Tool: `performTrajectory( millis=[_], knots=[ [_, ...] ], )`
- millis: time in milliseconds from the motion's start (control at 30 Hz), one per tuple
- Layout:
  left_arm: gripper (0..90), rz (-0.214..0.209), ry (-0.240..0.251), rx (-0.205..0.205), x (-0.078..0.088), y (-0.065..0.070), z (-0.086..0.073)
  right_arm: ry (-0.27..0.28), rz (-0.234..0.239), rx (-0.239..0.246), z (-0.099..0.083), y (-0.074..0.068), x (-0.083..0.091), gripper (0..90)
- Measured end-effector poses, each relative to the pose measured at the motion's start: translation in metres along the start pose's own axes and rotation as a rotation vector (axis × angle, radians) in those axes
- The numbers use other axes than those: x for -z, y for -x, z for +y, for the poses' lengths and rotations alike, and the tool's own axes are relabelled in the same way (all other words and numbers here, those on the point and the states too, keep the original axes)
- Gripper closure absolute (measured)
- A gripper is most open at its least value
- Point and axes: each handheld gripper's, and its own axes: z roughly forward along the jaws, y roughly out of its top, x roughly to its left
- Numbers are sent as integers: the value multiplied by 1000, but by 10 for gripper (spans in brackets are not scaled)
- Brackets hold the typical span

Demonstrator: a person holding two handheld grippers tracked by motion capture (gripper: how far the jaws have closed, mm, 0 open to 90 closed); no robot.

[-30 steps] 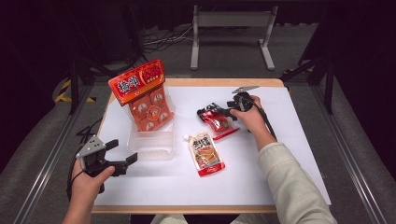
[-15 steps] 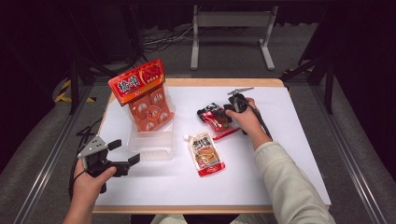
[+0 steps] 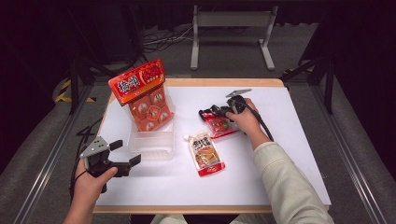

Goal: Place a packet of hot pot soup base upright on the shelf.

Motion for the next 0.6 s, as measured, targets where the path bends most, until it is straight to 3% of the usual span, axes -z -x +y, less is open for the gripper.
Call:
performTrajectory(
  millis=[100, 200, 400, 600],
  knots=[
    [46, 1, 0, -2, 0, -1, 0, -32, -3, 9, 4, -3, 6, 857],
    [46, 4, -1, 8, 0, -2, -1, -61, -24, 24, 7, -6, 11, 881],
    [48, 5, 4, 10, 0, -3, 0, 4, 31, -39, 7, -3, 27, 882],
    [76, 9, 32, 1, 3, 0, 2, 77, 60, -50, 10, -2, 46, 883]
  ],
)
